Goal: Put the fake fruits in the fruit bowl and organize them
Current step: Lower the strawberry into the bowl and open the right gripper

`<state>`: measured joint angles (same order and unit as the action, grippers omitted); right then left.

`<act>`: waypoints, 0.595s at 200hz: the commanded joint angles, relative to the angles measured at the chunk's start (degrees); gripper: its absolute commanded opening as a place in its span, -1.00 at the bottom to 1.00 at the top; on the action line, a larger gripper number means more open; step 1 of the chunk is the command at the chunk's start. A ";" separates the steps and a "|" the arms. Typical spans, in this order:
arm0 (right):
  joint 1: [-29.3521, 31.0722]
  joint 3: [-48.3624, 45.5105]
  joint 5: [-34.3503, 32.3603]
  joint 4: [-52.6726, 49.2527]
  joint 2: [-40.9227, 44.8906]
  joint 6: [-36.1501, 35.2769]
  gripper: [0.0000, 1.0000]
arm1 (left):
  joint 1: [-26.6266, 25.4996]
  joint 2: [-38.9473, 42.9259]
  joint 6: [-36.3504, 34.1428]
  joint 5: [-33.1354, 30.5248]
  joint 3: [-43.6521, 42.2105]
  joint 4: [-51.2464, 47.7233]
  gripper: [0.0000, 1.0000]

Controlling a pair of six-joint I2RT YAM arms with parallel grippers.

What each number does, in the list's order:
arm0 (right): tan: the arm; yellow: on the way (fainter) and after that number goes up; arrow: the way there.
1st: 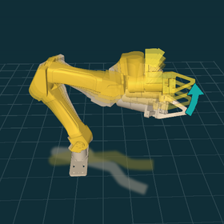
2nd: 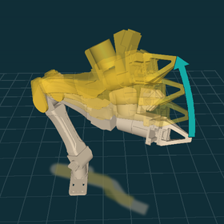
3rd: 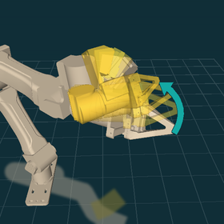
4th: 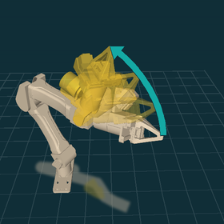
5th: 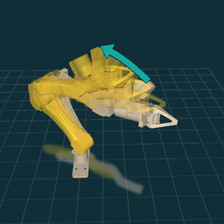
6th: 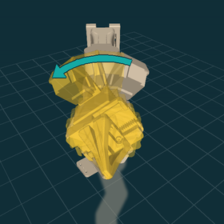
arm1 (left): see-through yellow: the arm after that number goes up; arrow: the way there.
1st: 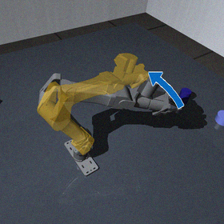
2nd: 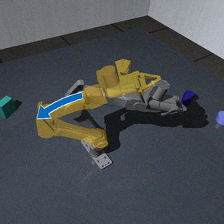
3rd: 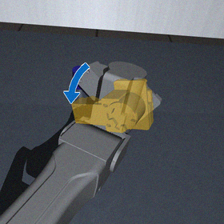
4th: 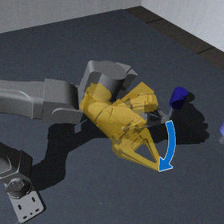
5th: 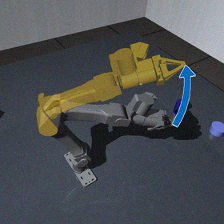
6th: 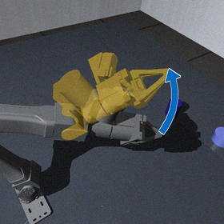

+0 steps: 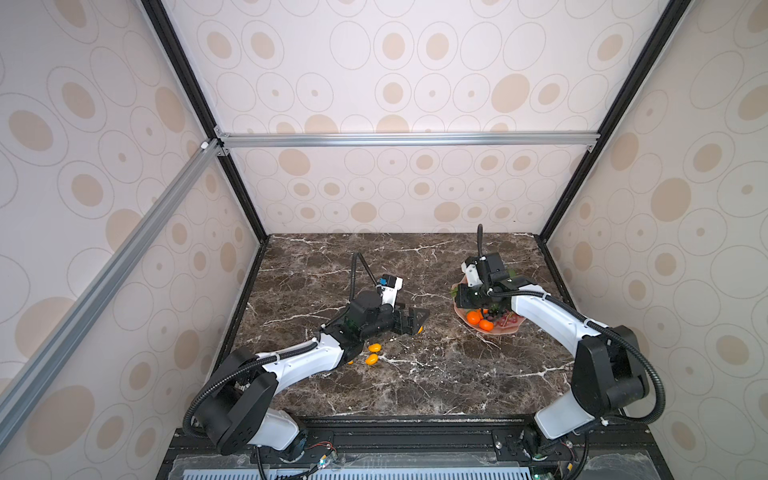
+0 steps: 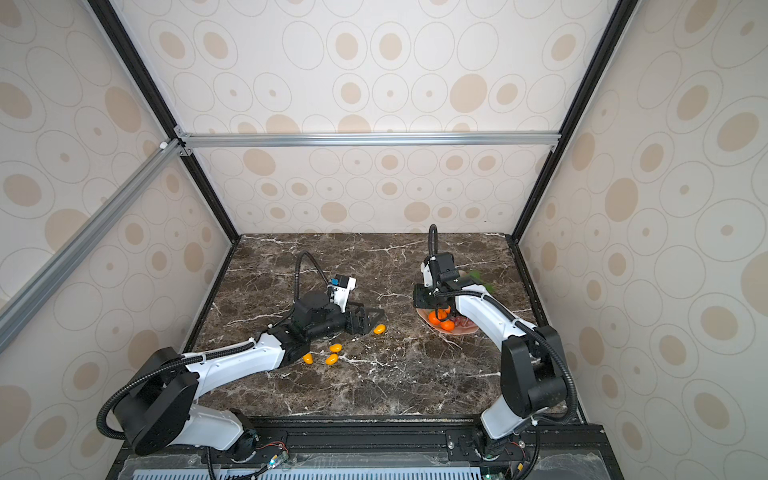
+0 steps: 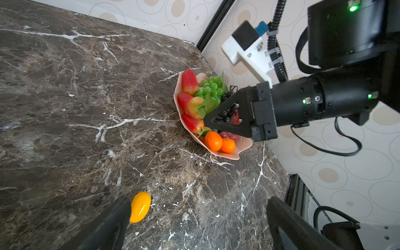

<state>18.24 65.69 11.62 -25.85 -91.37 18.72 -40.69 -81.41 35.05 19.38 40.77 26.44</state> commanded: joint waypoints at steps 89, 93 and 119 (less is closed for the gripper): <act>-4.22 -1.57 3.09 2.13 -2.58 -2.45 -1.00 | -0.45 1.86 -0.86 -0.69 1.24 0.20 0.97; -4.26 -1.76 3.33 2.24 -2.58 -2.50 -1.00 | -0.48 1.99 -0.86 -0.74 1.32 0.20 0.97; -4.44 -2.32 4.59 2.38 -3.18 -3.05 -1.00 | -0.50 2.00 -0.86 -0.72 1.28 0.24 0.97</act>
<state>13.76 64.66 14.02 -23.77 -93.34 17.04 -40.71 -81.19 34.83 18.94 40.77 26.02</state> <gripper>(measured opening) 0.042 0.986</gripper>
